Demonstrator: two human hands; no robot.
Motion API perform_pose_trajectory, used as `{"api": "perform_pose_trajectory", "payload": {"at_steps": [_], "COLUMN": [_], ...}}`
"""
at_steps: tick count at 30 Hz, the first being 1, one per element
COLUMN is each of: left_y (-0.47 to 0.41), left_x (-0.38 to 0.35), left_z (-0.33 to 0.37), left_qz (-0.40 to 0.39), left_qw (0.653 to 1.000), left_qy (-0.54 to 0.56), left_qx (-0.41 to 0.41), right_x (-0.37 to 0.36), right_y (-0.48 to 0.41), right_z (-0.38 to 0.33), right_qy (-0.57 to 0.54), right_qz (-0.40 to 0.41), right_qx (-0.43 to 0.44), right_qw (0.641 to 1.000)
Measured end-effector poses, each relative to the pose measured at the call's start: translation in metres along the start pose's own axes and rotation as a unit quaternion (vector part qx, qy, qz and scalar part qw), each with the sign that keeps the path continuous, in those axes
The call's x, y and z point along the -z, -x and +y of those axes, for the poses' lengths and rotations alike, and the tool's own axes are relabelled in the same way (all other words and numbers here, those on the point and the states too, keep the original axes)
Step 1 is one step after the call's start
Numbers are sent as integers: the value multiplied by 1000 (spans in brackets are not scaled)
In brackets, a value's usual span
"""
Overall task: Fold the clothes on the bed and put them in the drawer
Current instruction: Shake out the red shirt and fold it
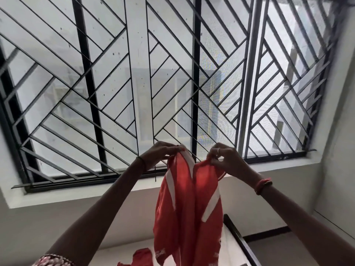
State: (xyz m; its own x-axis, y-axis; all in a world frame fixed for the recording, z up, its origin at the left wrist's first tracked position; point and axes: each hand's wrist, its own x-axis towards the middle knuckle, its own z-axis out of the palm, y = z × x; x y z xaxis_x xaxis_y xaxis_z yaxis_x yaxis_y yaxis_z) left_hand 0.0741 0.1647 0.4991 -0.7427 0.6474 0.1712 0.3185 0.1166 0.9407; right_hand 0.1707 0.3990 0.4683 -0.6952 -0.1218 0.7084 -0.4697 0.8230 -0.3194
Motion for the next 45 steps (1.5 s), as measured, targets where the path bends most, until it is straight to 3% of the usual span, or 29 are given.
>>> {"api": "perform_pose_trajectory", "payload": {"at_steps": [8, 20, 32, 37, 41, 45], "left_y": [-10, -13, -13, -14, -13, -20], "left_x": [-21, -44, -74, -74, -76, -79], "left_z": [21, 36, 34, 28, 24, 26], "left_qz": [28, -13, 52, 43, 32, 118], "left_qw": [997, 997, 985, 991, 993, 984], "left_qy": [69, 77, 161, 129, 90, -48], "left_qx": [-8, -24, -18, -19, -65, -122], "right_x": [10, 32, 29, 24, 26, 25], "right_y": [-19, -37, -32, -33, -34, -35], "right_z": [-26, -26, -20, -16, -14, -14], "right_qy": [29, 12, -5, -1, -24, -41], "right_qz": [113, 59, 61, 60, 72, 57], "right_qx": [102, 109, 64, 33, -29, -78], "right_qw": [988, 992, 996, 998, 997, 994]}}
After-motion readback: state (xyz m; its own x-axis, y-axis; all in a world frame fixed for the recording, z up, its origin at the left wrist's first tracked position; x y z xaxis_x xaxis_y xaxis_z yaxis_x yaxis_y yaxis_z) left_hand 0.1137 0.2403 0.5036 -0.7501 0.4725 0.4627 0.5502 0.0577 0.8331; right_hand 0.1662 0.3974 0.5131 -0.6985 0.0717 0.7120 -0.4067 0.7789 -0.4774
